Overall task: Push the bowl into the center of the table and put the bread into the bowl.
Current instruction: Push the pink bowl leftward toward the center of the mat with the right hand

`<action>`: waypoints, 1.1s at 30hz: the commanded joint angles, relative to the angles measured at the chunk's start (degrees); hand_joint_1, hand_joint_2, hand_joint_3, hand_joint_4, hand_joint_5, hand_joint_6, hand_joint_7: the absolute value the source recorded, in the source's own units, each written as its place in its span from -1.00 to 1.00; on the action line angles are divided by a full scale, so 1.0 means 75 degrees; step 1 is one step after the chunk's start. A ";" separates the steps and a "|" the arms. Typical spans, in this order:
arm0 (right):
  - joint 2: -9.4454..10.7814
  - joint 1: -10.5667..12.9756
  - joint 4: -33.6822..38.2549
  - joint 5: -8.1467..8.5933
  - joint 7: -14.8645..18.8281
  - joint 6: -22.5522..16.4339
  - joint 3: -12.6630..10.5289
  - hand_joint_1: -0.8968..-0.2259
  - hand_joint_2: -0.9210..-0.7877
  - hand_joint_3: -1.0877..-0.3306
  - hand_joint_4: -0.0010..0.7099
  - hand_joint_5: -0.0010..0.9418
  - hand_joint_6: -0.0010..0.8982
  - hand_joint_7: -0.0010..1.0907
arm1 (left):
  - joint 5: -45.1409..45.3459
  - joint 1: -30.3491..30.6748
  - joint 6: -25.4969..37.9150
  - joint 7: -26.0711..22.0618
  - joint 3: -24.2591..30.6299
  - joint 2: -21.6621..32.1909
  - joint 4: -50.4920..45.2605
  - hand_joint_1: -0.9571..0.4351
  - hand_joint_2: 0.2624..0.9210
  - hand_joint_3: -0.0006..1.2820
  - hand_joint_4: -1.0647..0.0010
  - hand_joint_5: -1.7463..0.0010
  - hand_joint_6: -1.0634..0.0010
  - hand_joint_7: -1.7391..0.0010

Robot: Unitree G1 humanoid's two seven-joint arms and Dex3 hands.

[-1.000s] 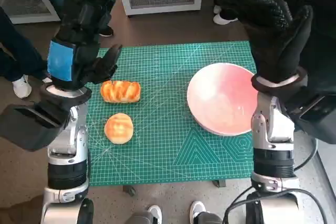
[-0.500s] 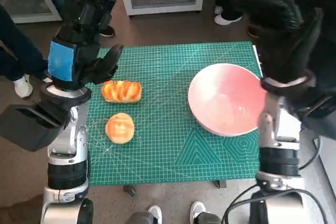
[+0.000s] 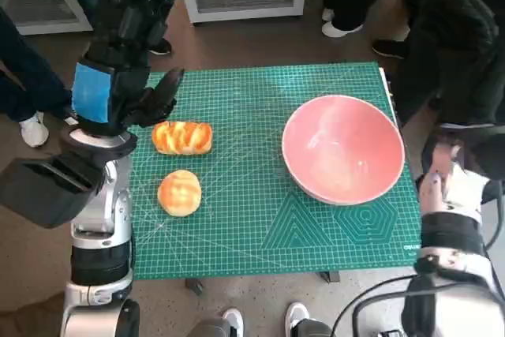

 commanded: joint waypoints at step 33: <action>0.0156 0.0738 0.2005 -0.0661 -0.1810 0.1910 -0.0155 -0.12 -1.00 -0.29 -0.09 -0.98 -0.44 -0.28 | 0.0023 0.0142 0.0102 0.0054 0.0059 0.0089 -0.0283 -0.68 1.00 -0.33 0.51 1.00 0.82 0.42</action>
